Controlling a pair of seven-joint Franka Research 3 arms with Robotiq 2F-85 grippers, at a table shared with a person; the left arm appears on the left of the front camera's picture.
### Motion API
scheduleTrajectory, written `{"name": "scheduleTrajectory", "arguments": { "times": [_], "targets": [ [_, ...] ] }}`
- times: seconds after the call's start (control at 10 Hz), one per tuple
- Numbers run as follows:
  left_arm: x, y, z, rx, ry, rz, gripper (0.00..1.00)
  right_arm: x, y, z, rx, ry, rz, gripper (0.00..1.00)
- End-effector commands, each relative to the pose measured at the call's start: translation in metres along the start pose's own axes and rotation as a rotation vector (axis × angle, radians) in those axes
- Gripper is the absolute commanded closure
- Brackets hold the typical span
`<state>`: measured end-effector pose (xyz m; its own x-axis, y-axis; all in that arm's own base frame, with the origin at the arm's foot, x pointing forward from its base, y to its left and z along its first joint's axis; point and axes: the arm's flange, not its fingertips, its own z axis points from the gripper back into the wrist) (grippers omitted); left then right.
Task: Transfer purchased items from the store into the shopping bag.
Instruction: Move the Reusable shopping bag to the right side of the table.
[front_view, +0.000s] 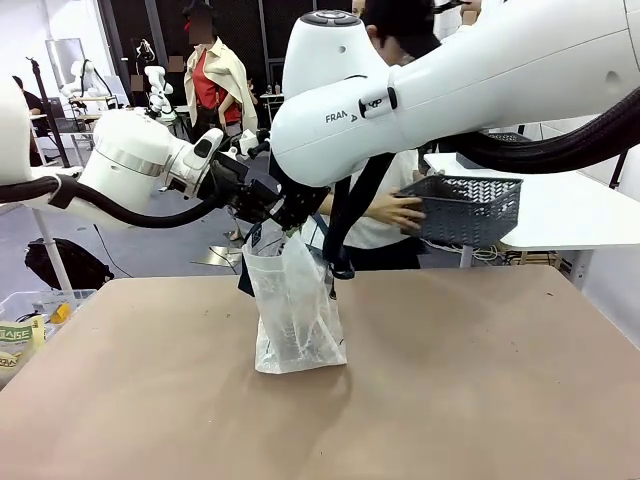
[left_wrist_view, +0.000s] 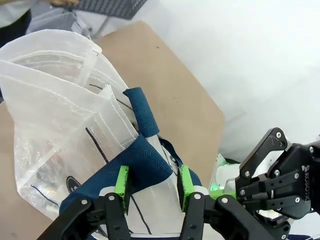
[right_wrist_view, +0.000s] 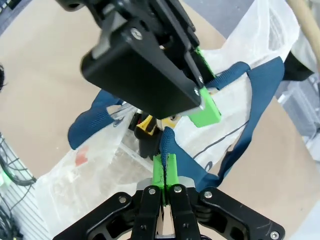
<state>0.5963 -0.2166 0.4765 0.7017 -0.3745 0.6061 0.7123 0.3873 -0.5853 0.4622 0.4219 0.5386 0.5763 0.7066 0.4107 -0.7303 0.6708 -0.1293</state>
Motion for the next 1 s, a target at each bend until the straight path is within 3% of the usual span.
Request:
{"name": "scheduleTrajectory", "arguments": {
  "times": [0.0,0.7,0.8,0.9],
  "targets": [
    [0.005,0.004,-0.001,-0.037,0.004,-0.034,0.50,0.013,0.009,-0.003,-0.018,0.014,0.037,1.00],
    [0.018,0.013,-0.019,-0.016,0.078,0.049,0.50,0.012,0.026,0.008,-0.021,-0.017,0.079,1.00],
    [0.019,0.014,-0.021,-0.003,0.091,0.064,0.55,0.010,0.027,0.009,-0.024,-0.023,0.080,1.00],
    [0.020,0.015,-0.022,0.017,0.094,0.074,0.74,0.009,0.027,0.011,-0.027,-0.028,0.079,1.00]
  ]
}}
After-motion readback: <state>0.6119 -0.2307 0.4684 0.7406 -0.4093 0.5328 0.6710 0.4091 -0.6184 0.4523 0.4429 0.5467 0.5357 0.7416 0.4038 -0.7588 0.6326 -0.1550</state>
